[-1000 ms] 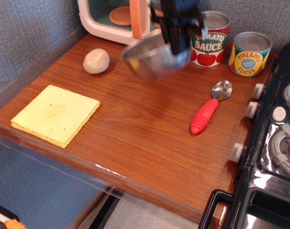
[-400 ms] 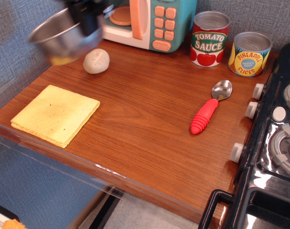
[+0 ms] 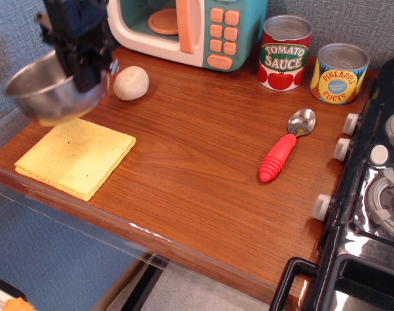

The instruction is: Place the pot on top of the yellow towel

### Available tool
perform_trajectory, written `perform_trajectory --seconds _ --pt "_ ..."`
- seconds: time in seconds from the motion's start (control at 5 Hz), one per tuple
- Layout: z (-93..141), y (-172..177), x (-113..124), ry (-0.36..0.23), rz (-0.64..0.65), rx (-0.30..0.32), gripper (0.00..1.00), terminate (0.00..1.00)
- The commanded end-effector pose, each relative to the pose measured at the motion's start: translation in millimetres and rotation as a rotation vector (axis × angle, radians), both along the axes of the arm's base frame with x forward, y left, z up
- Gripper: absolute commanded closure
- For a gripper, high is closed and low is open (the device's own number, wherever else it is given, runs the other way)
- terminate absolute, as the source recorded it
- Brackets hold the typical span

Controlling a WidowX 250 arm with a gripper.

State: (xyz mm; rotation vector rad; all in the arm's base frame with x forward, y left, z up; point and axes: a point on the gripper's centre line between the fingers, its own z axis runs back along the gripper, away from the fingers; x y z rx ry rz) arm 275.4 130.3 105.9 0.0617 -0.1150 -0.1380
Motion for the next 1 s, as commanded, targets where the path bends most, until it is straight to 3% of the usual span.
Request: perform_trajectory --seconds 0.0,0.8 --pt "8.8 -2.1 -33.1 -0.012 -0.053 0.085 1.00 0.00" --pt "-20.6 2.7 -27.9 0.057 -0.035 0.118 1.00 0.00"
